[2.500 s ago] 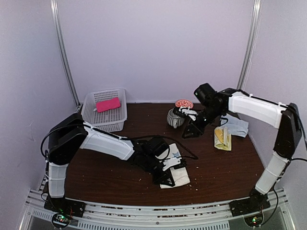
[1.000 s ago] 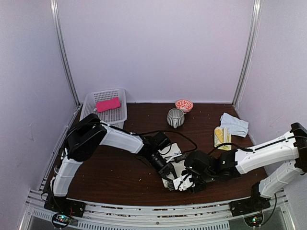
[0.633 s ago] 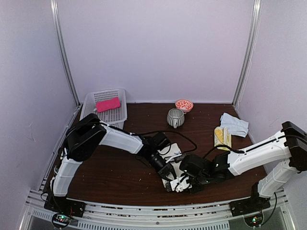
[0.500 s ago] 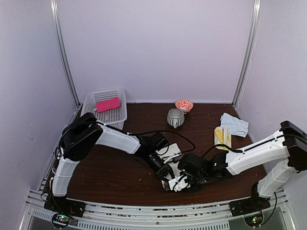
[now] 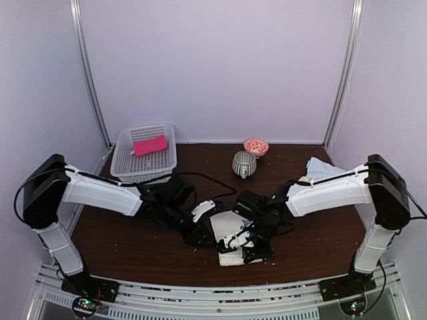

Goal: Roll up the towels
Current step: Roll the towel at the center of the board.

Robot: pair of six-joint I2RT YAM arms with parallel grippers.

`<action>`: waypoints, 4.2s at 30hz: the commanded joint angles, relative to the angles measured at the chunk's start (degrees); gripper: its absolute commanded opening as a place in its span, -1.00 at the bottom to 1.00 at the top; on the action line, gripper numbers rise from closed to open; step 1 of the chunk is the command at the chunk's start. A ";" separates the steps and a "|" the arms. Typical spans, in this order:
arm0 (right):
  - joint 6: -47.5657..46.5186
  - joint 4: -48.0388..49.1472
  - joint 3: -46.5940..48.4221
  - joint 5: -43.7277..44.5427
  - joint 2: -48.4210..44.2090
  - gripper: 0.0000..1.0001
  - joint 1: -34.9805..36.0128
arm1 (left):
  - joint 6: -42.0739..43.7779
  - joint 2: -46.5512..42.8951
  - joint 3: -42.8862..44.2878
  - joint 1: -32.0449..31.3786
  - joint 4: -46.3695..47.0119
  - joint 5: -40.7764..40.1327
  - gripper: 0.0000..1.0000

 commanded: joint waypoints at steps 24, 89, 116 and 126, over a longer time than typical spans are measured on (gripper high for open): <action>-5.32 -33.00 25.33 -24.97 34.21 -0.87 -17.06 | 30.29 4.51 7.22 -18.74 4.30 -29.72 -0.19; 1.24 8.92 -13.57 12.77 -23.36 -0.19 2.35 | -3.11 32.95 24.80 -3.83 -5.61 20.29 -0.97; 2.11 -2.50 -5.45 -8.94 -2.57 -0.85 -2.56 | -3.82 6.75 4.97 1.11 5.92 2.06 -0.14; -0.70 -20.99 12.37 -25.08 21.16 -0.83 -17.80 | 8.27 -17.24 -11.29 -6.57 21.23 -22.17 0.03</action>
